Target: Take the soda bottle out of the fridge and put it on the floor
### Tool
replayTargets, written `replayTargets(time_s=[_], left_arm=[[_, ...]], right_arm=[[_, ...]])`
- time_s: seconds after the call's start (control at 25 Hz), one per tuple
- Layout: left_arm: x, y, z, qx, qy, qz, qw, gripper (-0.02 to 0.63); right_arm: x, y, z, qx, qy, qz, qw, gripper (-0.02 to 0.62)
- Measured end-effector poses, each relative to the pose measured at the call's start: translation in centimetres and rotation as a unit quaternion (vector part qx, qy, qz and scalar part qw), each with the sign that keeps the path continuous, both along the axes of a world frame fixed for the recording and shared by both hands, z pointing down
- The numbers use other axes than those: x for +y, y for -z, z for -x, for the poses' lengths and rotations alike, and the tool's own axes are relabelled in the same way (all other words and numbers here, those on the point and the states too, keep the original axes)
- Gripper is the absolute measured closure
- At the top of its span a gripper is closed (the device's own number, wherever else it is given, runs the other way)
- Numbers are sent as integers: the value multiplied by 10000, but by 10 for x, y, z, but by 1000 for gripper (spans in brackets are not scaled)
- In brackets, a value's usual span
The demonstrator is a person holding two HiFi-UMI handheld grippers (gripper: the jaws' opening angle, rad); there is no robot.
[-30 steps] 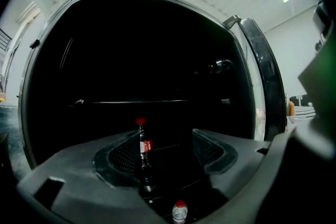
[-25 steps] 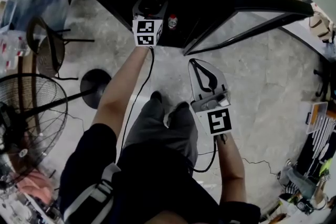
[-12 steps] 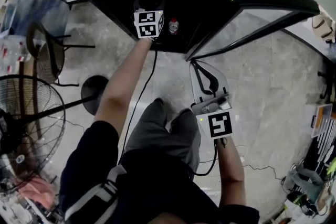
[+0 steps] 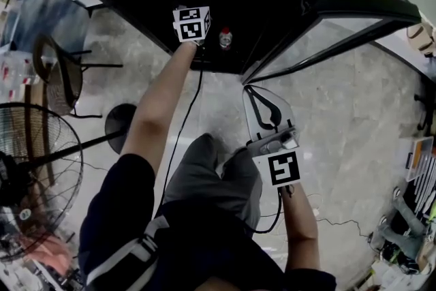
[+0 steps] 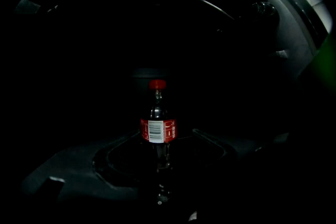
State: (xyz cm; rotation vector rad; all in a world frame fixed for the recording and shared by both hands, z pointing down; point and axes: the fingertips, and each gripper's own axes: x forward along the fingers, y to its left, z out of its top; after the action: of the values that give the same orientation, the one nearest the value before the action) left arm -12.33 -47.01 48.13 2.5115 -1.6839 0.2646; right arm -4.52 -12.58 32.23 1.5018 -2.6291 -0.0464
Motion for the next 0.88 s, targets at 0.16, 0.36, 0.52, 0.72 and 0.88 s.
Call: replayTargets(time_s=[0.16, 0.36, 0.52, 0.72, 0.88], left_arm=[[-14, 1, -5, -9, -34, -64, 10000, 301], [-29, -4, -3, -125, -19, -59, 9999, 301], [-34, -2, -3, -131, -73, -72, 9999, 301], [-43, -3, -4, -275, -63, 10, 9996, 298], [-52, -7, -4, -304, -37, 94, 9995, 299]], right_arm=[[-2, -10, -2, -5, 8, 74, 10000, 578], [-3, -18, -7, -5, -6, 147, 9999, 578], [-3, -23, -8, -61, -16, 198, 9998, 578], [-1, -28, -5, -50, 64, 268, 9996, 578], [-1, -31, -5, -57, 74, 307, 9995, 578]])
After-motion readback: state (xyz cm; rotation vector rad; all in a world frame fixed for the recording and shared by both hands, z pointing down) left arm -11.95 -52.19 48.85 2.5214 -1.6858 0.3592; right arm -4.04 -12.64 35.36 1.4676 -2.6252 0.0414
